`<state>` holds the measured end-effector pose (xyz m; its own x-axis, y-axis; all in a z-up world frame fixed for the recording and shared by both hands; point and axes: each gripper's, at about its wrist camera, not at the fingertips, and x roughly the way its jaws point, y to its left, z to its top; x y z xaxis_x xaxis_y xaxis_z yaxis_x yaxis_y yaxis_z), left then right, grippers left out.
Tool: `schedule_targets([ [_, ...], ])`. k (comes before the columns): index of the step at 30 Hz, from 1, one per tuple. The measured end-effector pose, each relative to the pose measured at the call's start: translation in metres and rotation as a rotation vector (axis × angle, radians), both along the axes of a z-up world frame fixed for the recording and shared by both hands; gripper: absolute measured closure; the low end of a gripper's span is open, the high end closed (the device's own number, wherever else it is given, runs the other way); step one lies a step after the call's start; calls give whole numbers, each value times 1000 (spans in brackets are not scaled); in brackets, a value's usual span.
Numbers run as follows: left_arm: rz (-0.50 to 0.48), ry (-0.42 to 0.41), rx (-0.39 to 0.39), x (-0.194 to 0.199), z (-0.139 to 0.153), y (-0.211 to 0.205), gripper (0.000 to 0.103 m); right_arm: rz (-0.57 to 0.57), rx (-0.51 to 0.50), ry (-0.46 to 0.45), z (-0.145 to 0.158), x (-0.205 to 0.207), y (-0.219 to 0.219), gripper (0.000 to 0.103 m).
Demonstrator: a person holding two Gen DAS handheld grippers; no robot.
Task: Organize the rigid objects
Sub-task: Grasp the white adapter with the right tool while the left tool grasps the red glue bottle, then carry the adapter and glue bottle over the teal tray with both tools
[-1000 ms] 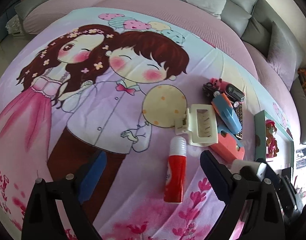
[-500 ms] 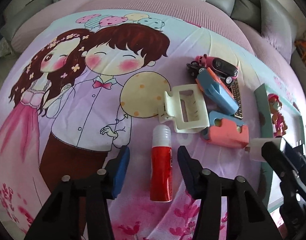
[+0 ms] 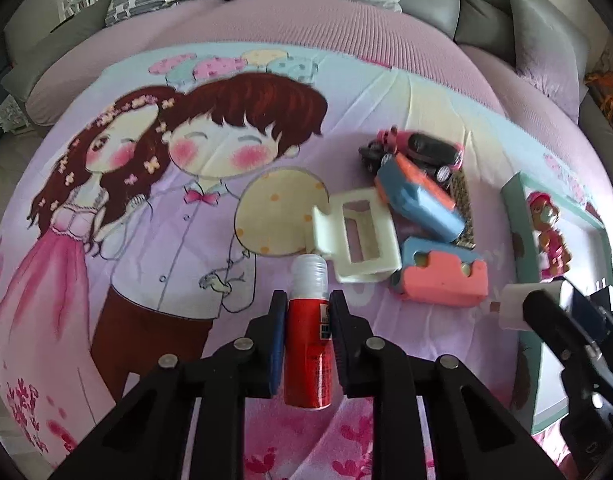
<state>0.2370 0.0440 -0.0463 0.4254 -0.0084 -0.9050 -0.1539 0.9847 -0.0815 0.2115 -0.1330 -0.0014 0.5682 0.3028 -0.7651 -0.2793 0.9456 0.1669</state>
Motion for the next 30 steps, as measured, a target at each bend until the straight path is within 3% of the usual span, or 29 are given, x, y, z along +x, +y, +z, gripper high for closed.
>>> schedule_targets([
  [10,-42,-200,-62,-21,67,-14,81,-33,38,-60,22,-6,-18,56],
  [15,-68,-263,-78,-22,82,-26,81,-83,54,-87,32,-7,-40,56],
  [23,-140,-310,-81,-16,91,-61,81,-198,37,-97,35,-4,-81,56],
  [30,-203,-300,-51,-10,88,-100,81,-292,0,-101,33,-3,-116,56],
])
